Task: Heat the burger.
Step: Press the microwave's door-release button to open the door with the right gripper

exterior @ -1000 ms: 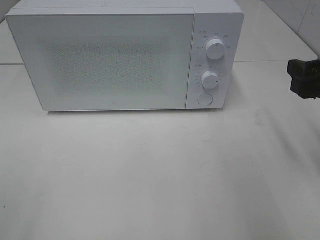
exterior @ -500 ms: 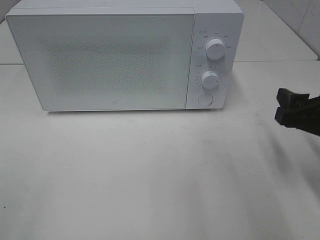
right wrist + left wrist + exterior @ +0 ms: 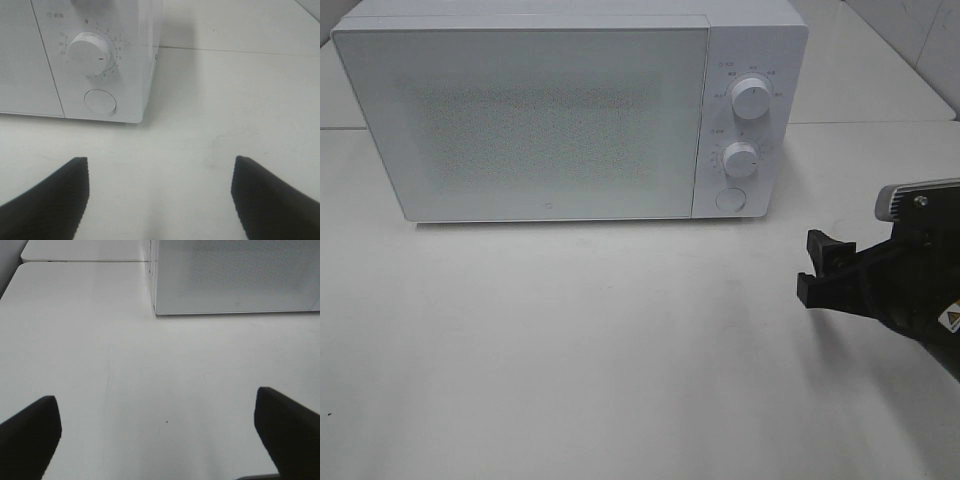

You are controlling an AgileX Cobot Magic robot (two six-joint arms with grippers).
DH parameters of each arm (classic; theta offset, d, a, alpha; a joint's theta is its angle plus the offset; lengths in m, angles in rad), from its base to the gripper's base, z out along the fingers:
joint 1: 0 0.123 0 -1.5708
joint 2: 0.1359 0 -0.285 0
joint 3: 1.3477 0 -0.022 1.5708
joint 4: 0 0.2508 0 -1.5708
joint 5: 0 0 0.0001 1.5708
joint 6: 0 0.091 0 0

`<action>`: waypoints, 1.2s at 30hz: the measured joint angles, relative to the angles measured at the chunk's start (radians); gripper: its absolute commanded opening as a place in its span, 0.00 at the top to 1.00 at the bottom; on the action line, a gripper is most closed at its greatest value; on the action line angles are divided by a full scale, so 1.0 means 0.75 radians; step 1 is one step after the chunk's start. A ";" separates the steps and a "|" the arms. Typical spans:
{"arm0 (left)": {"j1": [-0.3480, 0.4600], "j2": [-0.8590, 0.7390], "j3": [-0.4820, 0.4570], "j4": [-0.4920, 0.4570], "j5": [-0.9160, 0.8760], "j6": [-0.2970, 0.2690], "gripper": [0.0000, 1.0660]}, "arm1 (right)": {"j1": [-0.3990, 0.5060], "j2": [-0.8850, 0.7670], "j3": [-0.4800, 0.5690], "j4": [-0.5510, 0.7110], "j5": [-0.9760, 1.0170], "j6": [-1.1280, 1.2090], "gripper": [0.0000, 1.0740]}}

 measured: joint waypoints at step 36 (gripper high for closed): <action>0.000 0.000 0.000 0.000 0.000 0.000 0.03 | 0.292 0.027 -0.203 0.360 0.059 0.371 0.42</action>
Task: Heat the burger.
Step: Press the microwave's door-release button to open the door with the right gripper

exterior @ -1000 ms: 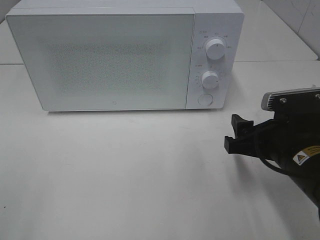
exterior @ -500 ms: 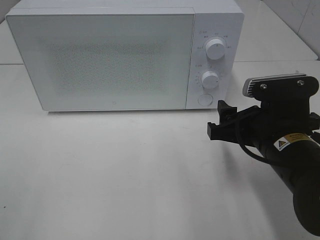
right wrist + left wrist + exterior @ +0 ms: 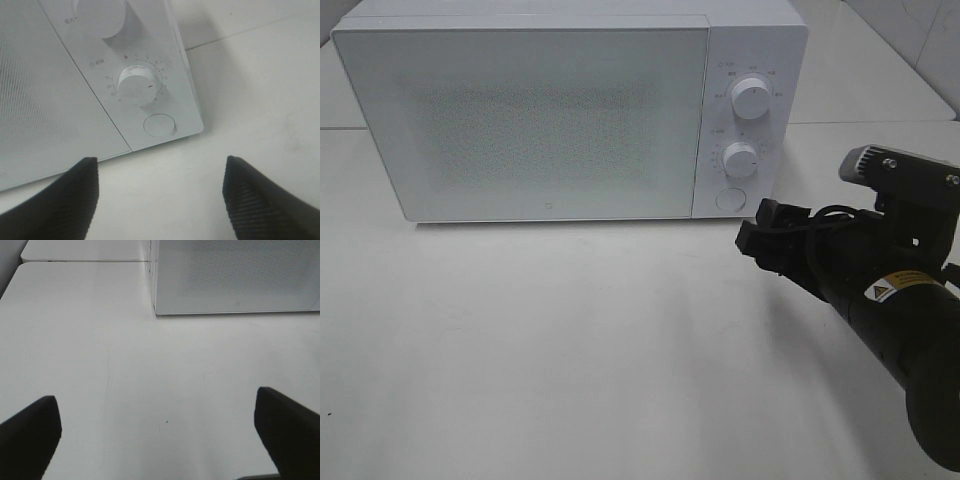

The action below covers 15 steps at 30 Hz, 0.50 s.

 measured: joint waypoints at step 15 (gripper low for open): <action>0.000 0.000 0.000 0.000 0.000 0.000 0.03 | 0.000 0.000 0.000 -0.001 0.111 1.199 0.77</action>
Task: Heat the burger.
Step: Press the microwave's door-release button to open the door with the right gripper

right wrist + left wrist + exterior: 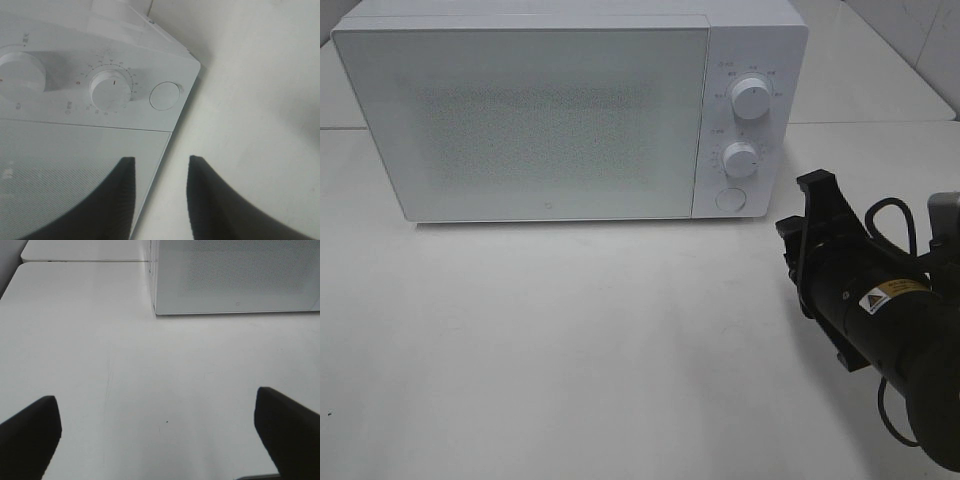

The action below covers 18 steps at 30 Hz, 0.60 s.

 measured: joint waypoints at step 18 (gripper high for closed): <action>0.000 0.000 0.000 0.000 0.000 0.000 0.03 | 0.000 0.021 -0.041 0.029 0.091 0.340 0.99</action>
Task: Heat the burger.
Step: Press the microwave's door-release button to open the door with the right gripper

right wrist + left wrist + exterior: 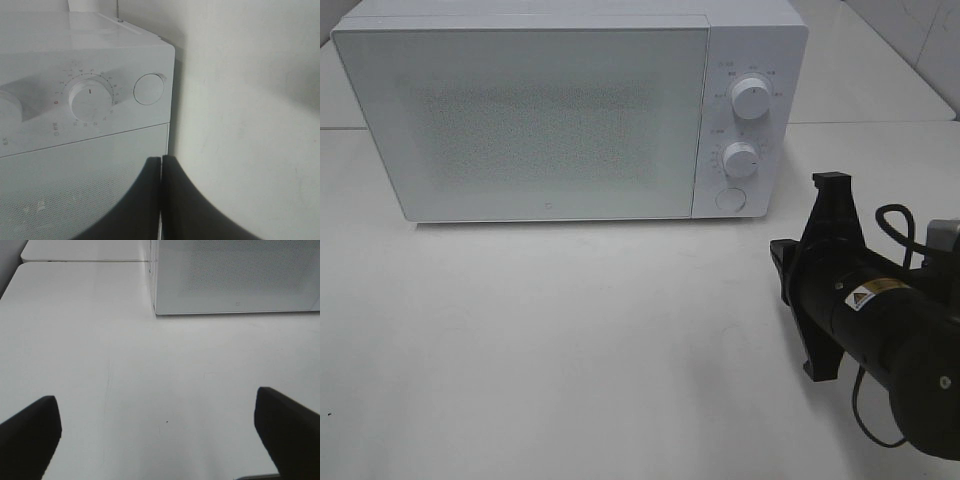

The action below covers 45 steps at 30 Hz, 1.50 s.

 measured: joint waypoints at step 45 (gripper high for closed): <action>0.000 0.000 0.000 0.000 0.000 0.000 0.03 | -0.405 0.512 -0.597 -0.353 0.196 -0.007 1.00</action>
